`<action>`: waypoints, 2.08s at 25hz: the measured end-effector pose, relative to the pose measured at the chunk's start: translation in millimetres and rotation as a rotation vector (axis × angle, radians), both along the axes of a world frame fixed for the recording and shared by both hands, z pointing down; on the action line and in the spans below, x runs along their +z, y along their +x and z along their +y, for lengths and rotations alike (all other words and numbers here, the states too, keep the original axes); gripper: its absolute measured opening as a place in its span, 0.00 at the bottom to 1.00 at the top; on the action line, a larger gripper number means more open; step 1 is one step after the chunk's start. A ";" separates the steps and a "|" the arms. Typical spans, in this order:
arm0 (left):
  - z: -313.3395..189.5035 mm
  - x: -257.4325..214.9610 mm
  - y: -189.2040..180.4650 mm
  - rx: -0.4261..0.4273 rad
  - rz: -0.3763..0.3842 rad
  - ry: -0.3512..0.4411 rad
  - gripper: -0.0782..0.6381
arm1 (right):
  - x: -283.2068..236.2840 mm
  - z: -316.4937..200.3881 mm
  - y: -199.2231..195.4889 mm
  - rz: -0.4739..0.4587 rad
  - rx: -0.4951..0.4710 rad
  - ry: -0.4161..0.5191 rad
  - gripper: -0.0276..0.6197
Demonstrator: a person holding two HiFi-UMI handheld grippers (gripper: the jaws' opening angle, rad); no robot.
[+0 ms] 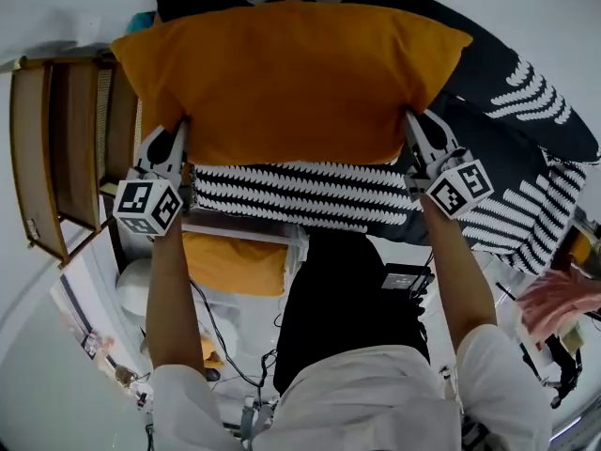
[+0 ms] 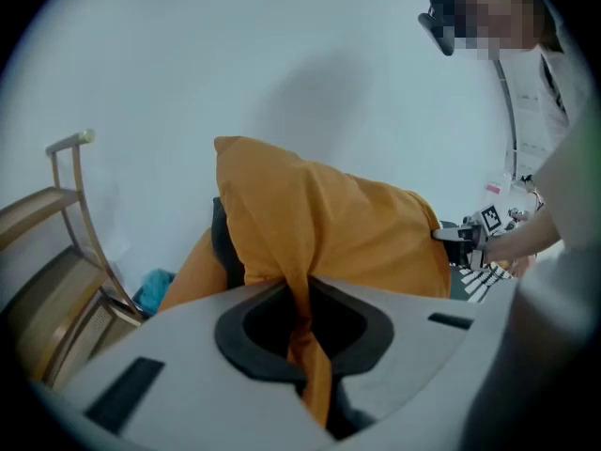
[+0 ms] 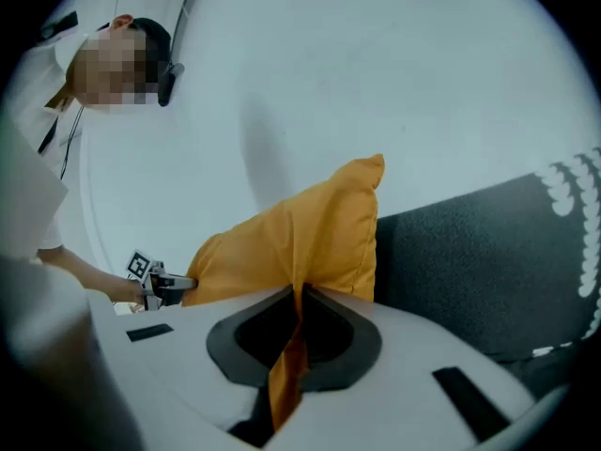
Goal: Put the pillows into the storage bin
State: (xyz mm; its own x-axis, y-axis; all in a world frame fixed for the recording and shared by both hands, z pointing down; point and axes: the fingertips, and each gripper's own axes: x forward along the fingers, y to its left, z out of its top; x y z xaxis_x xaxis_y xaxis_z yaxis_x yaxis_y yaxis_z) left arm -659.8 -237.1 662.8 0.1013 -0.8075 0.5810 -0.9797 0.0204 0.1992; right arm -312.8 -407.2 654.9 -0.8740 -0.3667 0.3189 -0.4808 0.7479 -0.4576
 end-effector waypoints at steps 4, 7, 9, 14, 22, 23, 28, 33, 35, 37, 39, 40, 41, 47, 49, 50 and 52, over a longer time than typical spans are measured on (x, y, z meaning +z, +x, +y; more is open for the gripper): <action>42.6 -68.2 21.9 0.000 -0.004 0.036 0.15 | -67.9 38.2 19.7 -0.003 0.001 0.032 0.09; 74.2 -131.6 36.3 -0.002 -0.029 0.100 0.15 | -125.4 68.4 35.4 -0.045 0.015 0.083 0.09; 93.6 -176.4 45.1 -0.015 -0.052 0.162 0.15 | -167.4 85.6 44.9 -0.083 0.011 0.137 0.09; 159.6 -270.5 78.2 -0.032 -0.065 0.262 0.15 | -266.4 144.2 74.2 -0.119 0.003 0.236 0.09; 238.7 -385.6 125.7 -0.054 -0.116 0.459 0.15 | -377.6 221.7 121.8 -0.165 0.007 0.383 0.09; 247.7 -395.9 131.2 -0.059 -0.120 0.479 0.15 | -388.5 230.9 127.3 -0.163 0.007 0.406 0.09; 283.9 -434.3 163.3 -0.061 -0.137 0.547 0.15 | -424.1 269.4 161.3 -0.209 0.024 0.448 0.09; 319.2 -457.4 194.8 -0.049 -0.153 0.582 0.15 | -432.3 304.0 192.8 -0.223 0.023 0.458 0.09; 335.0 -460.9 210.8 -0.047 -0.154 0.586 0.15 | -437.1 319.5 208.7 -0.228 0.016 0.467 0.09; 350.5 -463.8 231.4 -0.037 -0.158 0.583 0.15 | -440.3 335.6 229.7 -0.238 0.019 0.473 0.09; 368.2 -466.2 257.2 -0.022 -0.164 0.579 0.15 | -440.6 353.9 256.4 -0.249 0.026 0.474 0.09; 378.3 -466.7 270.1 -0.017 -0.164 0.578 0.15 | -439.6 364.4 269.8 -0.255 0.028 0.473 0.09; 389.0 -466.6 281.9 -0.013 -0.163 0.578 0.15 | -437.7 375.7 282.1 -0.260 0.030 0.470 0.09; 458.4 -452.9 348.8 0.012 -0.179 0.538 0.15 | -408.3 449.6 353.2 -0.301 0.035 0.426 0.09; 480.8 -446.8 373.8 0.020 -0.175 0.515 0.15 | -400.0 471.7 377.5 -0.309 0.047 0.405 0.09; 492.3 -444.6 384.5 0.021 -0.173 0.504 0.15 | -396.4 482.4 387.3 -0.310 0.053 0.392 0.09; 516.4 -441.4 399.9 0.019 -0.164 0.486 0.15 | -391.0 503.5 400.8 -0.313 0.059 0.367 0.09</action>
State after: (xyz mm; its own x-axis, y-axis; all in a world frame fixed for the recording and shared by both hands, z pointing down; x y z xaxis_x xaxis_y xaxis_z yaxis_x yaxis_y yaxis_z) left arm -259.9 279.3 221.4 0.0575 -0.9873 0.1479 -0.9982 -0.0544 0.0252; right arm 88.0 96.3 263.9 -0.8815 -0.4577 -0.1158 -0.4086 0.8625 -0.2986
